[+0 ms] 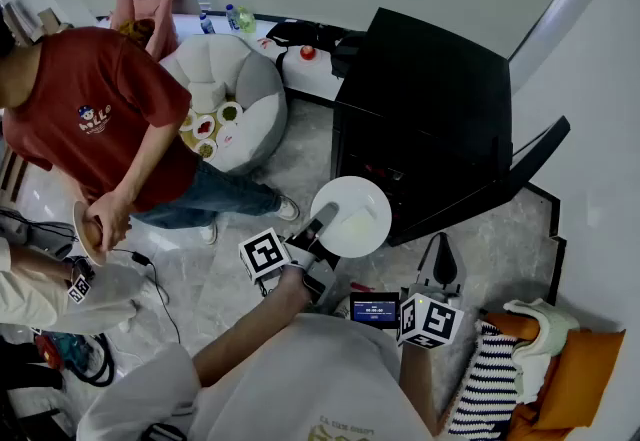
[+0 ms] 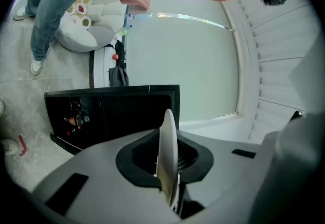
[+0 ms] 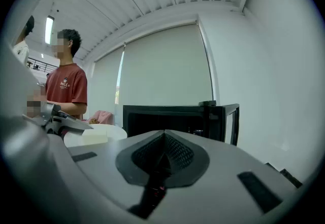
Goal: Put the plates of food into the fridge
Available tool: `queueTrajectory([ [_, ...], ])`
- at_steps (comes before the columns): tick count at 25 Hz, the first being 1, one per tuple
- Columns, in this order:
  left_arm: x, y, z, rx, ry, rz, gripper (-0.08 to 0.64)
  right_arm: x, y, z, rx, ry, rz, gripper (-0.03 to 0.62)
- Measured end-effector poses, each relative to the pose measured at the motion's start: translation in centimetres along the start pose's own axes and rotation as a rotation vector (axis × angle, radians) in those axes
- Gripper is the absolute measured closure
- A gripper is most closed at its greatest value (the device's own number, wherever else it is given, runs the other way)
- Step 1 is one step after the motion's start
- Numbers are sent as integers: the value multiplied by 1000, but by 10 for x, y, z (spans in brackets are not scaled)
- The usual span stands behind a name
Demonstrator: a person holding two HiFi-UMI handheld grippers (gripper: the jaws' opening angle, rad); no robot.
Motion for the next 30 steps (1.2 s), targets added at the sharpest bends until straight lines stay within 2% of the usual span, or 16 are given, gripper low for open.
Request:
queueTrajectory([
  [23, -2, -4, 1, 15, -21, -4, 531, 1, -2, 0, 2, -1, -6, 583],
  [30, -3, -5, 4, 11, -28, -2, 531, 3, -2, 1, 19, 47, -6, 581],
])
Point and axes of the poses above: the fingertips, and each gripper's own axes: y forward along the fingers, x to its right, z out of its top, the point moved 2 cm from there along -y, backward along the fingers, and after that the axes turned 9 degrees about -x, right-handed, at the moved point
